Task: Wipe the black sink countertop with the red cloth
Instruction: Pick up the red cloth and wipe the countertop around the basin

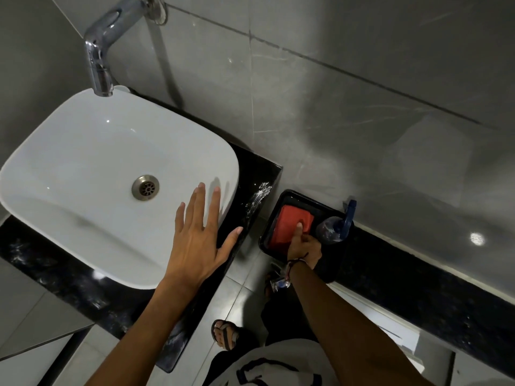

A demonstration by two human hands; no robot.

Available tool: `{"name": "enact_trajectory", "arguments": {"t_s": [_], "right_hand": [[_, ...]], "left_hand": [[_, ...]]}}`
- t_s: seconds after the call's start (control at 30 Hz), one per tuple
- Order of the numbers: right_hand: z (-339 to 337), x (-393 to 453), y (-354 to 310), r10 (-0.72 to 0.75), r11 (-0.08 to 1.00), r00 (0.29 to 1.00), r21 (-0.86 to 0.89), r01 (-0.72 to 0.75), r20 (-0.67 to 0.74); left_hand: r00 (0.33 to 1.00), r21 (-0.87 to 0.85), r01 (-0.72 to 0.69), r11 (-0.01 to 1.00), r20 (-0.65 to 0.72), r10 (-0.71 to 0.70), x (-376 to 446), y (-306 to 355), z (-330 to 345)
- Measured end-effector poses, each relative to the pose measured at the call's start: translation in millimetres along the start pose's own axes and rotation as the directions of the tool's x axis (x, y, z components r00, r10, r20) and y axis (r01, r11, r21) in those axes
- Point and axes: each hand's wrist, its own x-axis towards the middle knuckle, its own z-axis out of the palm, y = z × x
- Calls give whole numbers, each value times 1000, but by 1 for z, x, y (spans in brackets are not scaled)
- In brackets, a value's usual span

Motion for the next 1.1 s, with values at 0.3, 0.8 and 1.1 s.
{"name": "enact_trajectory", "arguments": {"t_s": [0.3,0.8,1.1], "right_hand": [[0,15,-17,300,914,934,222,-339,192],[-8,-20,-99,-793,587,607,-198,785,50],[7,1,-119,-852,102,301,-428,898,429]], "left_hand": [[1000,-10,22,1000,-11,-23,0,-1,3],[926,-171,312,935,-166,-339,-59,-76,-37],[913,-128,352,927,-172,-370,-61,-88,-37]]}}
